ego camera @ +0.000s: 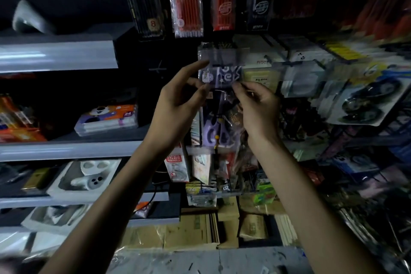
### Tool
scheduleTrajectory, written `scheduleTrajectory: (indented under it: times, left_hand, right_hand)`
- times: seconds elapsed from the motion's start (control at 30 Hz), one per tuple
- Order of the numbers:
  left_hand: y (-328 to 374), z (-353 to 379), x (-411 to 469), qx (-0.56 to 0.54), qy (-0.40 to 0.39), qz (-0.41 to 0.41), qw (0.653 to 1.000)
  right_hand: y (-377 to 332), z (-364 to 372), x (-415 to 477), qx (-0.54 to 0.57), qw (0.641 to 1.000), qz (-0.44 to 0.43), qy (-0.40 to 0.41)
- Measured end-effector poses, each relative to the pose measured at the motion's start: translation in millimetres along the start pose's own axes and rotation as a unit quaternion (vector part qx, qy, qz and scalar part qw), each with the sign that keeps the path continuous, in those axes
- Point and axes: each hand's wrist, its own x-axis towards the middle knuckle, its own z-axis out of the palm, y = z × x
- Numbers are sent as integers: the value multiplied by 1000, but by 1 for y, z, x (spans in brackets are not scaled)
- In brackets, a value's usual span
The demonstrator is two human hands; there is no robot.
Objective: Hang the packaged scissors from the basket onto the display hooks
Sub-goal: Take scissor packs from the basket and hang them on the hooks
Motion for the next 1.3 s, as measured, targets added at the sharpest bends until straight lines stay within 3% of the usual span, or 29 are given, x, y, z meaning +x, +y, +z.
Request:
scheduleTrajectory:
  times: [0.37, 0.8, 1.3]
  left_hand:
    - [-3, -4, -3, 25, -5, 0, 1000]
    - [1, -7, -7, -1, -3, -2, 1000]
    - [-1, -9, -8, 22, -5, 9, 1000]
  right_hand:
    - [4, 15, 12, -21, 1000, -4, 22]
    - [-1, 12, 10, 40, 999, -6, 35]
    - [16, 18, 24, -22, 999, -9, 33]
